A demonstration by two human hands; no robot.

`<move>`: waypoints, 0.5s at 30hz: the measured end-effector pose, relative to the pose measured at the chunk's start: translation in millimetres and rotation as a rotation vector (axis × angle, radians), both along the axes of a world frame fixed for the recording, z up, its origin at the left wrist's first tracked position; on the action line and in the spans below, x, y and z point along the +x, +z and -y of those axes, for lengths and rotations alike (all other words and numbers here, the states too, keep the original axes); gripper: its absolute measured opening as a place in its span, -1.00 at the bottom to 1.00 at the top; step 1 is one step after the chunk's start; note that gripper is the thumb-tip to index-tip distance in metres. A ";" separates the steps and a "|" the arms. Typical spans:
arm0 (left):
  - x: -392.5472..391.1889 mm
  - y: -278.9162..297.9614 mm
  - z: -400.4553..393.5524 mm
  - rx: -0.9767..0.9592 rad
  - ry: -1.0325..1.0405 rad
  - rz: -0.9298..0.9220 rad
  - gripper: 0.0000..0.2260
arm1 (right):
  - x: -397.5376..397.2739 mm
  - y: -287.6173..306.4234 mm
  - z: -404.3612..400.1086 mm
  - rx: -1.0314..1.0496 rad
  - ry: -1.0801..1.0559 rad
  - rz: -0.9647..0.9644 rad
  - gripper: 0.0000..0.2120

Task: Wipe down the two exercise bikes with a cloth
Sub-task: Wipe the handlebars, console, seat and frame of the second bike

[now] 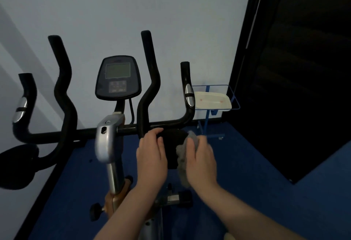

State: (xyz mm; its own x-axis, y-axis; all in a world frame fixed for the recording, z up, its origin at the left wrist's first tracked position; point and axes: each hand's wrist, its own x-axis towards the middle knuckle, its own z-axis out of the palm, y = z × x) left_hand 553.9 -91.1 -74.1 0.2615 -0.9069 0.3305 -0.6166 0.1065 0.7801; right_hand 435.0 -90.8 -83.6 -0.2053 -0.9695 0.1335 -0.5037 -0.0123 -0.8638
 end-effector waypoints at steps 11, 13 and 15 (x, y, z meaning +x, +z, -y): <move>-2.8 1.0 -0.1 -0.018 0.002 -0.002 -0.73 | -17.5 27.4 30.4 0.156 0.166 -0.244 -0.63; -5.1 1.3 -0.1 -0.034 0.020 -0.002 -0.77 | -17.5 28.2 34.4 0.181 0.188 -0.272 -0.62; -6.3 1.5 -0.2 -0.042 0.041 -0.010 -0.78 | -20.1 20.5 22.8 0.133 0.216 -0.302 -0.65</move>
State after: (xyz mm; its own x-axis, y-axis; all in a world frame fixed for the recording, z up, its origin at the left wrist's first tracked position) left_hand 547.6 -90.9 -72.6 0.3015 -0.8809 0.3648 -0.6129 0.1140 0.7819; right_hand 414.9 -113.6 -63.0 0.0350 -0.9990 0.0269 -0.7332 -0.0440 -0.6786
